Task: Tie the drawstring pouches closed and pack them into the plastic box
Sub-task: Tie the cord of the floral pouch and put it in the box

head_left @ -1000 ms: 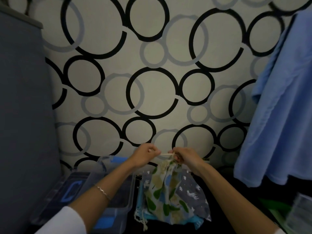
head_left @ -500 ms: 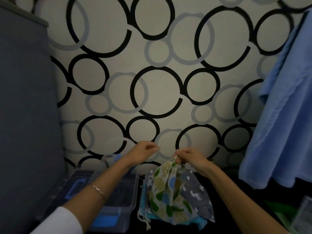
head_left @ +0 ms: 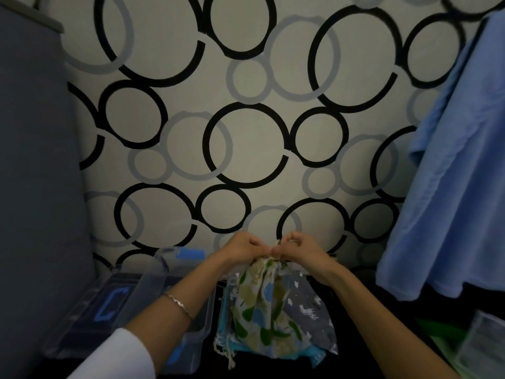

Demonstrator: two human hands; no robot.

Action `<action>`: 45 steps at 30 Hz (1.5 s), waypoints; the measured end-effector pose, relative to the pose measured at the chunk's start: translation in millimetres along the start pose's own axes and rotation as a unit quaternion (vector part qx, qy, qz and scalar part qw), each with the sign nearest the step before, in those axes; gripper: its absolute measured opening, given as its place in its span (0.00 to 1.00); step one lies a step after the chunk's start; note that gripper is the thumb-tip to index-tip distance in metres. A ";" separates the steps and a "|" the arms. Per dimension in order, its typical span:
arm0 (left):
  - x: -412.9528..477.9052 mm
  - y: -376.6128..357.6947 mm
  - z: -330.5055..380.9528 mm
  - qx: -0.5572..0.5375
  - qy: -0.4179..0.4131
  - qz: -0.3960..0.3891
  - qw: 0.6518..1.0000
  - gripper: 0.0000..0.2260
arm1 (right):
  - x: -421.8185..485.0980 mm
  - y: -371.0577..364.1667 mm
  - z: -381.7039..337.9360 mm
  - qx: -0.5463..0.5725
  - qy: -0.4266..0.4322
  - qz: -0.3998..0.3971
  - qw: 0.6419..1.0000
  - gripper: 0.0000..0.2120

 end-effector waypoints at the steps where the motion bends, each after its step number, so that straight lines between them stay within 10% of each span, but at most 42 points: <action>1: -0.1 3.0 2.0 0.002 -0.002 0.002 1.000 0.08 | 0.0 -0.1 -1.1 -0.007 0.001 0.004 1.000 0.10; 17: -9.5 3.4 16.4 0.114 -0.006 -0.069 0.991 0.10 | -3.9 -21.4 -36.2 -0.311 0.130 -0.024 0.941 0.07; 30: -15.8 9.1 38.2 0.145 -0.128 0.096 0.976 0.09 | -0.6 -12.0 -0.9 0.017 0.008 -0.013 1.000 0.04; 35: -9.3 8.4 27.1 0.116 -0.087 0.082 0.986 0.08 | -1.6 -10.0 9.1 0.122 -0.038 0.016 0.992 0.23; 45: -4.3 -9.7 0.5 -0.042 0.097 -0.067 0.992 0.13 | -6.4 -6.0 -25.1 -0.114 0.112 0.093 0.983 0.07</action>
Point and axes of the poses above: each hand's wrist, its own x-axis towards the middle knuckle, its own y-axis out of the back of the hand, z = x × y, the point moved 9 cm from there along x, towards the middle knuckle, and after that the axes turned 7 degrees about y, right-handed, at the moved point
